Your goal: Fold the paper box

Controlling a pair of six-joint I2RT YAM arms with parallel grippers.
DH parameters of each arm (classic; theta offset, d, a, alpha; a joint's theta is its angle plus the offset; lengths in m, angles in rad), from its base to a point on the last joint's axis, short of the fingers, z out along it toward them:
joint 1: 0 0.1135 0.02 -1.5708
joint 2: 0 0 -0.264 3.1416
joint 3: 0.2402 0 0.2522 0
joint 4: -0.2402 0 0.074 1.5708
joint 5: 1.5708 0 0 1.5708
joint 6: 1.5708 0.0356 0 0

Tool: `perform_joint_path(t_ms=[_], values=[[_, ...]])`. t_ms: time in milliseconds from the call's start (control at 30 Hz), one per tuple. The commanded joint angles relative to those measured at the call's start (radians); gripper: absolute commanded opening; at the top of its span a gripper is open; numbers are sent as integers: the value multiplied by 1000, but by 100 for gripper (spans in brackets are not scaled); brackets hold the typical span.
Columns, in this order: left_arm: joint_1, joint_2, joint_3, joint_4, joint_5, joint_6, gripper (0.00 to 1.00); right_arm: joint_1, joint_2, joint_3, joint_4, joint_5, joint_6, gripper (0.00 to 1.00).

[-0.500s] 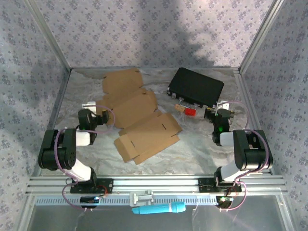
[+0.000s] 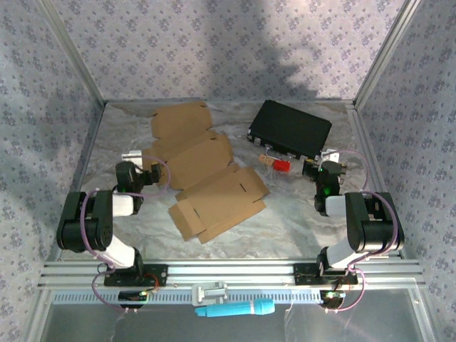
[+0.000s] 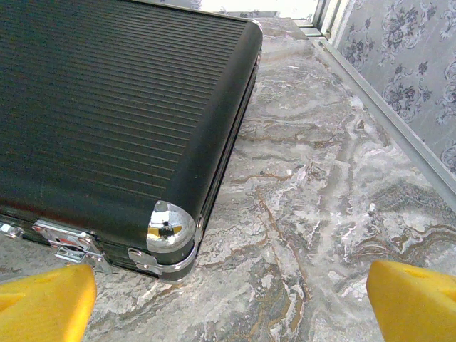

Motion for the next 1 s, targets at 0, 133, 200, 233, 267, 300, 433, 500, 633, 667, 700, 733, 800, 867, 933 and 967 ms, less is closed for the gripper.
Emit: perform_joint_path(t_ms=[0,133,200,233,267,300,433,500,633,667,700,733,800,867,933,967], values=[[1,0,18,44,15,-5,100,3,4,-5,28,12,8,99],[-10,-62,27,-12,-13,-1,100,24,-46,-23,23,30,0,99],[-42,-154,93,-203,-113,-1,100,111,-95,-29,18,177,-51,99],[-59,-197,116,-264,-149,0,100,146,-141,-19,-32,239,-56,99],[-77,-234,117,-266,-173,-15,100,170,-184,1,-92,285,-68,99],[-93,-280,117,-267,-200,-31,100,188,-229,18,-127,323,-69,99],[-226,-403,231,-373,-380,-52,100,239,-412,197,-283,422,-99,99],[-285,-422,367,-529,-513,-175,100,274,-467,405,-499,436,-74,99],[-207,-372,695,-1359,-419,-873,100,144,-406,971,-1429,248,684,99],[-129,-364,639,-1266,-150,-895,100,88,-372,1038,-1630,182,883,99],[-91,-354,594,-1194,18,-937,95,12,-363,1028,-1629,0,883,97],[-89,-338,582,-1212,80,-991,89,-40,-364,992,-1551,-166,849,97],[-146,-303,624,-1379,107,-998,85,-19,-376,961,-1547,-266,811,92],[-209,-278,655,-1546,109,-932,78,85,-389,949,-1591,-233,759,84],[-259,-274,614,-1605,155,-860,73,177,-389,909,-1623,-270,726,81],[-277,-279,565,-1610,183,-830,72,226,-387,874,-1627,-308,720,80]])
